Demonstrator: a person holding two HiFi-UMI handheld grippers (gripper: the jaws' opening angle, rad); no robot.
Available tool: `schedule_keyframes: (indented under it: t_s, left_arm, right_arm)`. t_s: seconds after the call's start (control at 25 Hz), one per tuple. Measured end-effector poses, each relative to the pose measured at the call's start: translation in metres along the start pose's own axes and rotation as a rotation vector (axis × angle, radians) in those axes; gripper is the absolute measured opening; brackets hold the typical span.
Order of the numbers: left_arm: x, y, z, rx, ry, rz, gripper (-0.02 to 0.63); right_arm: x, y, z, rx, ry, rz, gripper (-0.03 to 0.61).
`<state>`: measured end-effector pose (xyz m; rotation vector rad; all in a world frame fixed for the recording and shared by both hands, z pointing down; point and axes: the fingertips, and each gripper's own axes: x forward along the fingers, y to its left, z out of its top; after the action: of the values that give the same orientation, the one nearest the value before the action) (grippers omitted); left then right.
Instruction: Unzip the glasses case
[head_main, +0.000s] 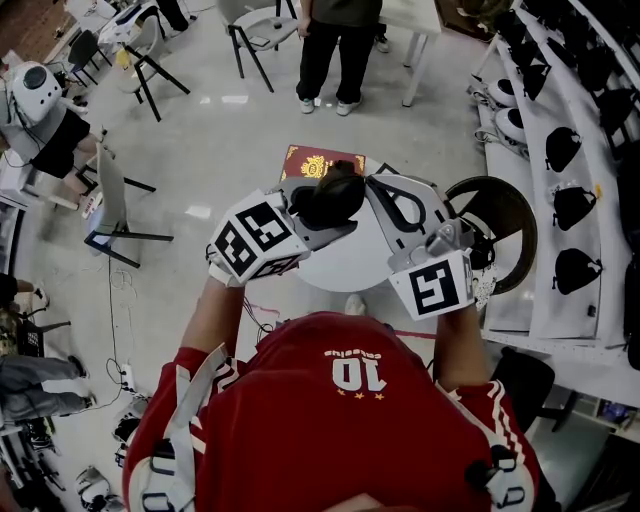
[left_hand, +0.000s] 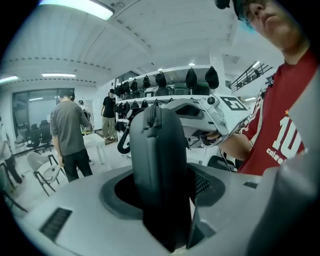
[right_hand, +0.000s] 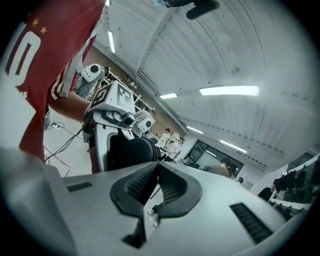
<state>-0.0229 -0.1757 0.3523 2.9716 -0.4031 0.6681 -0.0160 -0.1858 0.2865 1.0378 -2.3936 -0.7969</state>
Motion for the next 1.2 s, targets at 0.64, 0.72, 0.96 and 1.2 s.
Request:
schedule_keyframes:
  t_s: [0.64,0.72,0.96,1.2]
  left_arm:
    - [0.003,0.012,-0.013,0.112,0.064,0.106,0.238]
    - [0.002,0.010,-0.013,0.105,0.061,0.092,0.238]
    - [0.007,0.012,-0.028,0.125,0.146,0.108,0.236]
    - [0.013,0.018,-0.043,0.122,0.262,0.142,0.235]
  right_arm:
    - [0.008,0.006,-0.004,-0.054,0.010,-0.005,0.015]
    - [0.007,0.006,-0.002,-0.068,0.005,-0.007,0.015]
    - [0.009,0.015,0.006,-0.142,0.014,0.013,0.015]
    - [0.009,0.026,0.009,-0.215,0.032,0.053,0.015]
